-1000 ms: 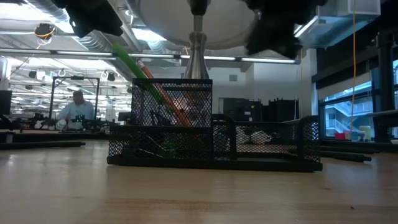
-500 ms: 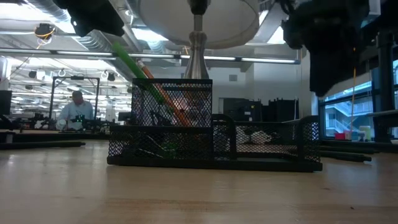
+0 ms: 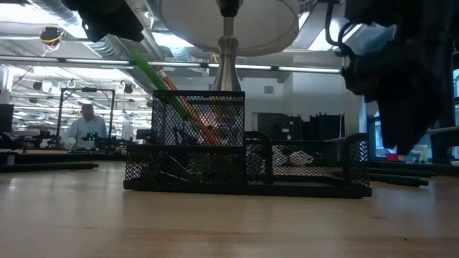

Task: Pick and place office supplies into organizer
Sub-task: Put the bottom right black pen into the black desk organizer

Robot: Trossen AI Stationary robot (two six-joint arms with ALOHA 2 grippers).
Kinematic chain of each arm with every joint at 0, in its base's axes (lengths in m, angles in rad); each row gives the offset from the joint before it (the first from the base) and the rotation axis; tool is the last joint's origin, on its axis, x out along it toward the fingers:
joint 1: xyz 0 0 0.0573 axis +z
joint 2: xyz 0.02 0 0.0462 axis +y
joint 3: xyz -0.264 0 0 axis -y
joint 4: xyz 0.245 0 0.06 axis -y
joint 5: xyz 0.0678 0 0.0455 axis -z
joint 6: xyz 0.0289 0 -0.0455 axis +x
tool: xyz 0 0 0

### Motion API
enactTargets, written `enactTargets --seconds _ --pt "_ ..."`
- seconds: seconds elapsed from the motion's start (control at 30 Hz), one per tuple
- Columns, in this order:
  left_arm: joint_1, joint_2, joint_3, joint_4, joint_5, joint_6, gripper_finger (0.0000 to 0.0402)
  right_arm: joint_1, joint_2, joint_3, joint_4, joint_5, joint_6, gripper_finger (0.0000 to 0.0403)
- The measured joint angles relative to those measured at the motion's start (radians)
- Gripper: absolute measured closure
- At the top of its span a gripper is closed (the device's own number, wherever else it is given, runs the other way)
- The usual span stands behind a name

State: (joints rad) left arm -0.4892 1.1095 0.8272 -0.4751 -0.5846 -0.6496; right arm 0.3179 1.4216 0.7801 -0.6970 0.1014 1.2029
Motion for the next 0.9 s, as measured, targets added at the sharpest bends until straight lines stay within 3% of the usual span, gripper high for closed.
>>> enactTargets --seconds 0.2,0.9 --pt "0.0 0.0 0.0 0.0 -0.002 -0.001 0.0313 0.026 0.014 -0.05 0.149 -0.007 -0.03 0.0167" --pt "0.0 0.0 0.0 0.004 -0.003 -0.018 0.0313 0.029 0.071 0.101 -0.056 -0.009 -0.059 0.0189"
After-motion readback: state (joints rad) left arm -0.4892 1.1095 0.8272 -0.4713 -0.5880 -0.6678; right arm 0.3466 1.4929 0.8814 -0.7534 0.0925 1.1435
